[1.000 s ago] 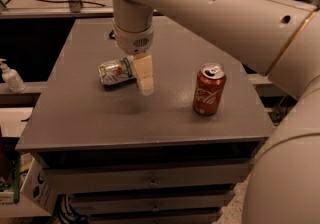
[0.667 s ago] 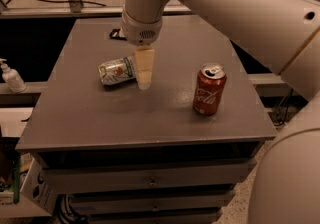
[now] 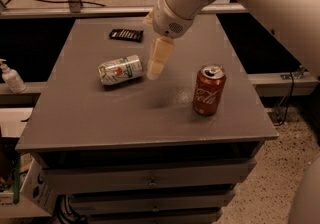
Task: Knock 7up can over
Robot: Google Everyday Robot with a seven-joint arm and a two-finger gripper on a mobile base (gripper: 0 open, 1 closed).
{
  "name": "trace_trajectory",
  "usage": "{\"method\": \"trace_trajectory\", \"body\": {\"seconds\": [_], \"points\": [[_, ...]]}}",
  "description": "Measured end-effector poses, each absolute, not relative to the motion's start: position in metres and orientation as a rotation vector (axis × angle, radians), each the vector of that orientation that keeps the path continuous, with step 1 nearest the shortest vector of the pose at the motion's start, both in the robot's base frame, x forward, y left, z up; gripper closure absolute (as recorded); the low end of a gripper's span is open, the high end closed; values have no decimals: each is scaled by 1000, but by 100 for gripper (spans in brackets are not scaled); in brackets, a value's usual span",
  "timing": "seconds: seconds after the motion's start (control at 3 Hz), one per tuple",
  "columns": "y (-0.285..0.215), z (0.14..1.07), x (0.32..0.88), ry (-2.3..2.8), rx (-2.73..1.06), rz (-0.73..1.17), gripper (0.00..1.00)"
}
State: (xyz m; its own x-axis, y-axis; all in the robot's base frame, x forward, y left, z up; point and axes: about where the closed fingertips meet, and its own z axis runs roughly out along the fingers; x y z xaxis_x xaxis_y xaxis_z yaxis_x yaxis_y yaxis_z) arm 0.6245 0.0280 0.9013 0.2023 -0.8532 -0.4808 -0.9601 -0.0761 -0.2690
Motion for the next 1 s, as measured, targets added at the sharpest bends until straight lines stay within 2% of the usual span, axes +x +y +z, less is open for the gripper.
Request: {"method": "trace_trajectory", "body": {"seconds": [0.67,1.0], "points": [[-43,908,643,1745,-1686,325,0],[-49,909,643,1752,-1665,328,0]]}}
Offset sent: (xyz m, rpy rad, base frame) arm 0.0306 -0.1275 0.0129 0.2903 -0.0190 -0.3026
